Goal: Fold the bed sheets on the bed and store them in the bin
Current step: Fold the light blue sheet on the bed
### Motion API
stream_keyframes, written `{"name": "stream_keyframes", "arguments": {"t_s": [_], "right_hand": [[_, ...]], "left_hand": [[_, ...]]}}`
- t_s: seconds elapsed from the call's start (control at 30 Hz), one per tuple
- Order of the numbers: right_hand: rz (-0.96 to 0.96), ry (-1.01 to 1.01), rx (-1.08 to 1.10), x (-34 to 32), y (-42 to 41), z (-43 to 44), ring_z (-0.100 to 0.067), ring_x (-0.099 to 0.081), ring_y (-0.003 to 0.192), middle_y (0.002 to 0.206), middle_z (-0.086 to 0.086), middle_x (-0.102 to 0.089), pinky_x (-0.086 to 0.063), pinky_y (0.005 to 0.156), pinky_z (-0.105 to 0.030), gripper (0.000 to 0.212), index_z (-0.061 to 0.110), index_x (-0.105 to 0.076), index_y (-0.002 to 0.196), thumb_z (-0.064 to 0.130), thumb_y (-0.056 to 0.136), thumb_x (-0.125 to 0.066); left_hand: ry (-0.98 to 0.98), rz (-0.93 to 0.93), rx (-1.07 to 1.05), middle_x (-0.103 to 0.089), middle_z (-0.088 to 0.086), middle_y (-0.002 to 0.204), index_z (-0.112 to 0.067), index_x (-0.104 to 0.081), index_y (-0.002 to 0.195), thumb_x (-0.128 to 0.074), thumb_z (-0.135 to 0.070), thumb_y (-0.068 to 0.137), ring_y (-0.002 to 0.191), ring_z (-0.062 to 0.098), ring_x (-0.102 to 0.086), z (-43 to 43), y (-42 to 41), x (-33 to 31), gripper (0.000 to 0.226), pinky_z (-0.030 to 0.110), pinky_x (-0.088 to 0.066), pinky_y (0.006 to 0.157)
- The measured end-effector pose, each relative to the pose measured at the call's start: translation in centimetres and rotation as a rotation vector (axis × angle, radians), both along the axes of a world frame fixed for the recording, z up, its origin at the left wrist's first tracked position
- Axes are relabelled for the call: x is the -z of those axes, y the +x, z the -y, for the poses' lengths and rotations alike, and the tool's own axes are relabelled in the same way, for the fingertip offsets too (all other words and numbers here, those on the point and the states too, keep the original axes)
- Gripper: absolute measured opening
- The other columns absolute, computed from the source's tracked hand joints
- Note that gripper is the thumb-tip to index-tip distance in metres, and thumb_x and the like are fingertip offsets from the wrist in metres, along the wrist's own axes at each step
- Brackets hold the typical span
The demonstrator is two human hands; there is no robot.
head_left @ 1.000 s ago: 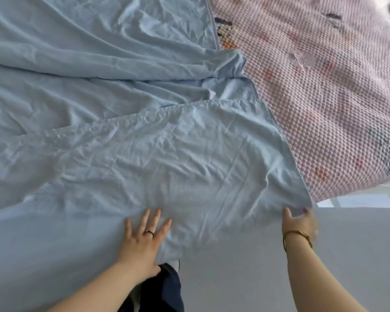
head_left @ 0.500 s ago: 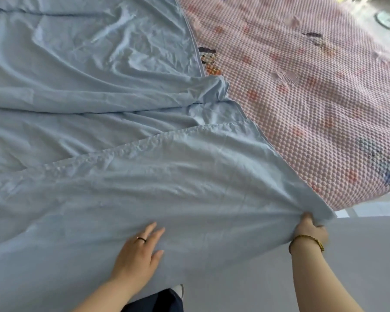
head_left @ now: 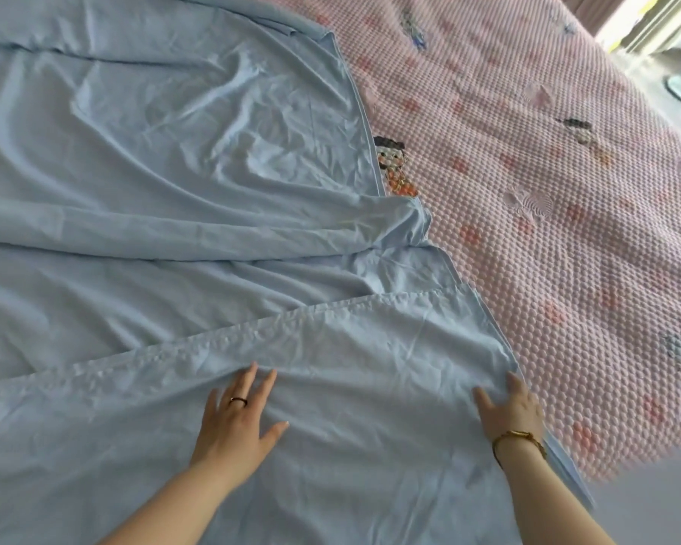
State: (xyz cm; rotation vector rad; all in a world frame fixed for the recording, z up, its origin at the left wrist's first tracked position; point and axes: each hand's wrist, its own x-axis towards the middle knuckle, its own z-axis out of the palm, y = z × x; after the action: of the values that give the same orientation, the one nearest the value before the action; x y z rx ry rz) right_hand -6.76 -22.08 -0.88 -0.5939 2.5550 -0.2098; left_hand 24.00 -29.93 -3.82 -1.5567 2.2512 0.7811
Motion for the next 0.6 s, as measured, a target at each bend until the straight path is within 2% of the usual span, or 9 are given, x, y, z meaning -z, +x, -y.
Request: {"name": "stream_keyframes", "arguments": {"t_s": [0.17,0.23,0.27,0.33,0.37,0.4,0.43,0.5,0.6], "right_hand": [[0.122,0.054,-0.261,1.8,-2.6,8.3,-0.024,-0.015,0.141,0.153,-0.006,-0.017,-0.013,0.115,-0.035,0.080,0.015,-0.013,0.147,0.038,0.086,-0.059],[0.139,0.109,-0.291,2.4,-3.8,9.3,-0.026,-0.017,0.139,0.151,-0.007,-0.019,-0.016,0.113,-0.036,0.083,0.018,-0.013,0.147,0.040,0.084,-0.062],[0.141,0.105,-0.308,2.8,-4.4,9.6,-0.026,-0.020,0.138,0.150,-0.007,-0.021,-0.018,0.112,-0.036,0.083,0.019,-0.014,0.146,0.039,0.083,-0.063],[0.130,0.131,-0.388,2.7,-4.8,8.9,-0.025,-0.021,0.138,0.150,-0.005,-0.021,-0.019,0.111,-0.035,0.079,0.020,-0.014,0.146,0.038,0.085,-0.060],[0.126,0.136,-0.423,2.8,-4.9,8.5,-0.024,-0.019,0.139,0.151,-0.004,-0.019,-0.018,0.112,-0.034,0.076,0.020,-0.014,0.147,0.037,0.087,-0.058],[0.134,0.141,-0.457,2.8,-4.9,8.0,-0.023,-0.016,0.140,0.153,-0.003,-0.015,-0.015,0.114,-0.032,0.073,0.020,-0.013,0.147,0.036,0.089,-0.055],[0.135,0.139,-0.494,2.7,-4.9,7.4,-0.021,-0.012,0.142,0.154,-0.002,-0.012,-0.011,0.115,-0.031,0.071,0.018,-0.013,0.147,0.034,0.090,-0.053],[0.160,0.092,-0.532,2.7,-4.8,6.2,-0.020,-0.012,0.142,0.154,-0.003,-0.013,-0.009,0.116,-0.029,0.068,0.013,-0.018,0.146,0.027,0.090,-0.055],[0.291,-0.105,-0.312,1.6,-4.5,3.4,-0.027,-0.043,0.122,0.129,-0.010,-0.048,-0.036,0.098,-0.034,0.043,0.009,-0.047,0.128,0.012,0.087,-0.059]], "left_hand": [[0.054,0.086,0.000,0.016,0.003,0.153,-0.018,0.009,0.147,-0.055,-0.061,0.078,0.142,0.017,0.013,2.3,-2.3,2.1,0.103,0.049,-0.004,0.113],[-0.036,0.075,-0.004,-0.031,0.013,0.147,-0.016,-0.032,0.143,-0.077,-0.068,0.042,0.137,0.019,-0.018,2.4,-2.6,2.9,0.122,0.056,-0.034,0.096],[-0.118,0.095,-0.026,-0.042,0.014,0.141,-0.018,-0.040,0.138,-0.078,-0.070,0.032,0.133,0.019,-0.025,2.3,-2.9,3.1,0.124,0.051,-0.025,0.099],[-0.152,0.138,-0.033,0.001,0.009,0.150,-0.014,-0.006,0.143,-0.072,-0.064,0.058,0.140,0.015,0.004,1.8,-3.2,3.7,0.119,0.042,0.002,0.106],[-0.095,0.144,-0.080,0.014,0.005,0.147,-0.013,0.003,0.141,-0.069,-0.060,0.067,0.137,0.015,0.010,1.8,-3.5,3.3,0.114,0.049,-0.003,0.109],[-0.131,0.128,-0.097,0.000,0.008,0.151,-0.012,-0.010,0.143,-0.076,-0.056,0.059,0.139,0.020,-0.007,1.7,-3.7,2.4,0.116,0.058,-0.014,0.107],[-0.156,0.111,-0.137,-0.033,0.014,0.146,-0.011,-0.040,0.138,-0.087,-0.051,0.040,0.131,0.028,-0.037,1.1,-4.0,2.0,0.115,0.062,-0.033,0.095],[-0.295,-0.041,-0.291,-0.066,0.020,0.110,-0.008,-0.070,0.104,-0.095,-0.027,0.022,0.095,0.039,-0.065,-1.5,-4.0,3.2,0.088,0.056,-0.050,0.071],[-0.184,-0.406,-0.820,-0.066,0.022,0.105,0.005,-0.068,0.101,-0.077,0.004,0.066,0.096,0.036,-0.064,-4.9,-5.0,1.7,0.036,0.040,-0.048,0.085]]}}
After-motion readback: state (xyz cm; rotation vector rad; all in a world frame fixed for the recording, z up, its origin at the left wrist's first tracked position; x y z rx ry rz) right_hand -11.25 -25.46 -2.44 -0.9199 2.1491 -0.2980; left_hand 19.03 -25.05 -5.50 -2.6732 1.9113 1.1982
